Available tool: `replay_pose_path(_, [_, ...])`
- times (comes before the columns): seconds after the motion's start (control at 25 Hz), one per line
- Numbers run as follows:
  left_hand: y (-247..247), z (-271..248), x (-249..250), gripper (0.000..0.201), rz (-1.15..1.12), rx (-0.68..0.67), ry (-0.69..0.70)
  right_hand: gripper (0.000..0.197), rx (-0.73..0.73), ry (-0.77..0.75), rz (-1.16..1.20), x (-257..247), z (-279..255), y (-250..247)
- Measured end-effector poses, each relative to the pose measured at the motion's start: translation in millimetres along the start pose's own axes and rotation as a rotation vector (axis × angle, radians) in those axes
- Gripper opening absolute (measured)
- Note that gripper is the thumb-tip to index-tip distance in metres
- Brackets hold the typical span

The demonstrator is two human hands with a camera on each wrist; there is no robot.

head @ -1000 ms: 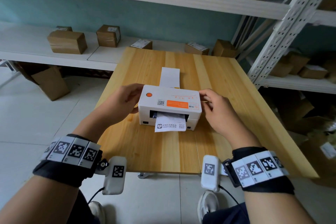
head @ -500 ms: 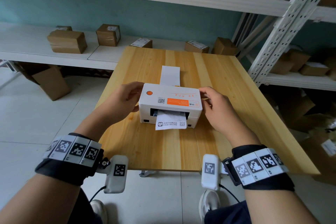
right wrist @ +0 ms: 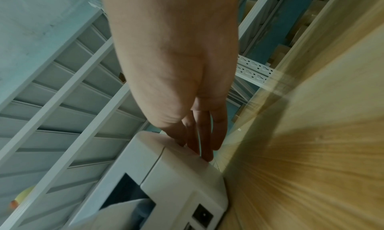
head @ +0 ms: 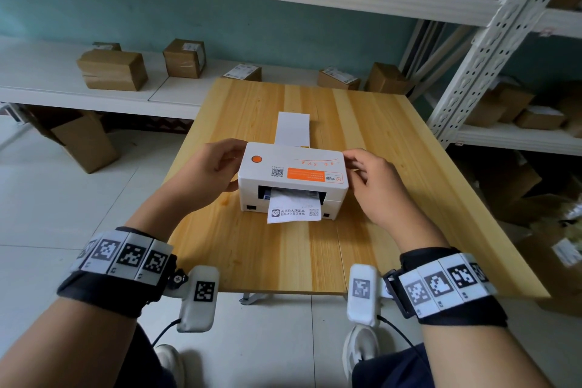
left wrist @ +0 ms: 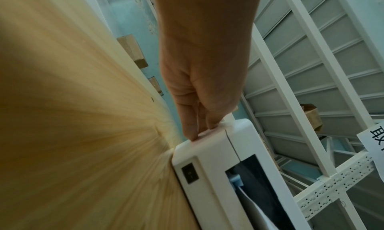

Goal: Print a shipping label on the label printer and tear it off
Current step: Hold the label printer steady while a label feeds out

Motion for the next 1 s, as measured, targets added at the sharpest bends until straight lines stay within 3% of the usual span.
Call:
replay_pose_path(0.36, [1.7, 1.2, -3.7, 0.029, -0.013, -0.026, -0.034, 0.033, 0.007, -0.018, -0.009, 0.3, -1.4, 1.6])
replay_pose_path(1.0, [-3.2, 1.0, -3.4, 0.032, 0.053, -0.011, 0.023, 0.025, -0.095, 0.031, -0.064, -0.7, -2.1, 12.1])
Point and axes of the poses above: each hand's wrist, its own z-axis towards the middle knuckle, its own y-axis out of the palm, x = y × z, the point moved 10 cm from there along z, towards the middle knuckle, and after that the axes turned 2 degrees about x, right-handed, at the moved point
